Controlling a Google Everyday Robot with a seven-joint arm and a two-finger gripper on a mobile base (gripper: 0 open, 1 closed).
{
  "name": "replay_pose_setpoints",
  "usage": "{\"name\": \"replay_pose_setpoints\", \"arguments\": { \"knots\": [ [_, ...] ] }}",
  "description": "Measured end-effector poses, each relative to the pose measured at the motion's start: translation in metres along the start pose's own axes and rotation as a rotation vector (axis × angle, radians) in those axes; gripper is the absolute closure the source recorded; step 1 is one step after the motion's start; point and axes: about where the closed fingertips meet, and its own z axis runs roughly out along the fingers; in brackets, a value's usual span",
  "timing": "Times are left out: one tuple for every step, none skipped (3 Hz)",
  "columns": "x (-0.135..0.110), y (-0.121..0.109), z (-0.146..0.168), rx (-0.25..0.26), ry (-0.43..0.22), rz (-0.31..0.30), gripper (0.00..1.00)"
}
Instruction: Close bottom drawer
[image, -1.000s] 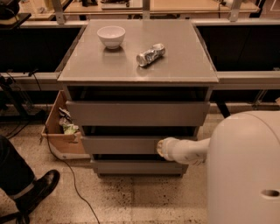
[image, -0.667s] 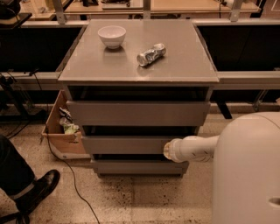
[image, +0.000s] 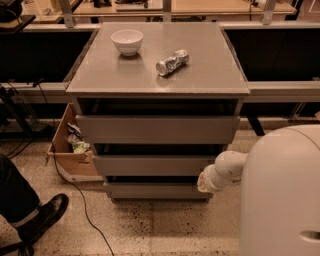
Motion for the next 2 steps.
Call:
{"name": "replay_pose_setpoints", "arguments": {
  "knots": [
    [0.003,0.001,0.006,-0.024,0.002,0.001,1.0],
    [0.035,0.029,-0.011,-0.084,0.018,0.051,1.0]
  ]
}}
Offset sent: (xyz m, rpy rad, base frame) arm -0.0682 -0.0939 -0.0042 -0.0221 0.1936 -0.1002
